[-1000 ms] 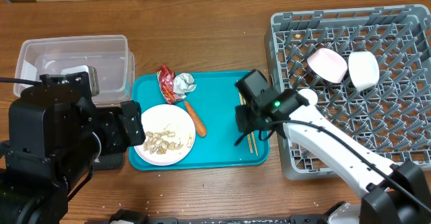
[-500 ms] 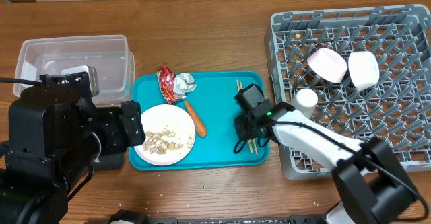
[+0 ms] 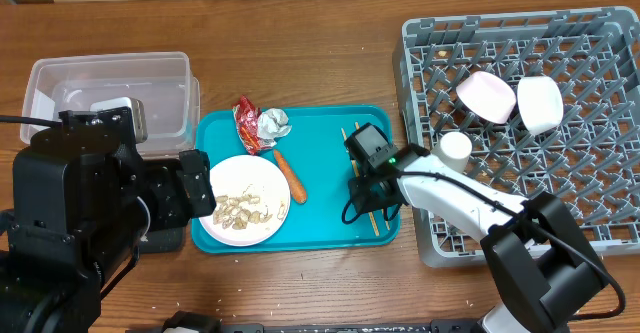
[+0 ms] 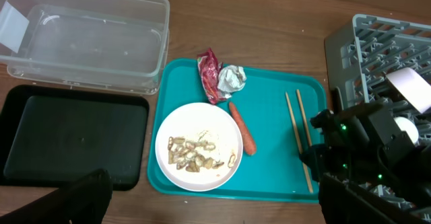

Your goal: Sort waste into correct bins and load items into the dishwasher

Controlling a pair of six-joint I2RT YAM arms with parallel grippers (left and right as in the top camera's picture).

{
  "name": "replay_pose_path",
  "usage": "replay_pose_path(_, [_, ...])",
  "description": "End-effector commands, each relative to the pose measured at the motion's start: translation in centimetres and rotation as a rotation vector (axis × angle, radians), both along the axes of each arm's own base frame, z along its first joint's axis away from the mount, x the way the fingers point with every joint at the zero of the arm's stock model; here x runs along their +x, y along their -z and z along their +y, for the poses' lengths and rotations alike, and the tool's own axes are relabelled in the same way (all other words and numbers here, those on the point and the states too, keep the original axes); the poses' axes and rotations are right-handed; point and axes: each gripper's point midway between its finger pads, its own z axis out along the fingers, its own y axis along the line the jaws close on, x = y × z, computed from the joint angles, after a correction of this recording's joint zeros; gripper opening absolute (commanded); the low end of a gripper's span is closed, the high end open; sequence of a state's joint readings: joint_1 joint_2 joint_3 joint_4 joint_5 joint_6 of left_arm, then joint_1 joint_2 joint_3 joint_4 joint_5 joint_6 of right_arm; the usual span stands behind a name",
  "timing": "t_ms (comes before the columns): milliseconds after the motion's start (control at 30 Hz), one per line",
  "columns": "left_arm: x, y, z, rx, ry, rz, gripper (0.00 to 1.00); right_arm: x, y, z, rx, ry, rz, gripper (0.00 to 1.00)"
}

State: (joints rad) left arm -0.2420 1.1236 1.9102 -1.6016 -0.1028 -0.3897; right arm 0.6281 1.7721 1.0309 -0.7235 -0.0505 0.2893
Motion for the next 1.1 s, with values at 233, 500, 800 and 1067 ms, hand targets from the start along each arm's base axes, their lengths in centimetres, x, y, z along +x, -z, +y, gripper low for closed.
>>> replay_pose_path(233, [-0.1, -0.2, 0.3, 0.014, -0.001, -0.011, 1.0, 9.0, -17.1, 1.7, 0.108, 0.097, -0.319, 0.04])
replay_pose_path(500, [-0.1, -0.2, 0.3, 0.014, -0.001, -0.011, 1.0, 15.2, -16.7, -9.3, -0.061, 0.259, -0.393, 0.04])
replay_pose_path(800, [-0.1, -0.2, 0.3, 0.014, -0.001, -0.011, 1.0, 16.4, -13.0, -11.5, -0.029, 0.215, -0.293, 0.25])
replay_pose_path(1067, [-0.1, -0.2, 0.3, 0.014, -0.001, -0.011, 1.0, 12.6, -15.9, -6.1, 0.054, 0.102, -0.274, 0.38])
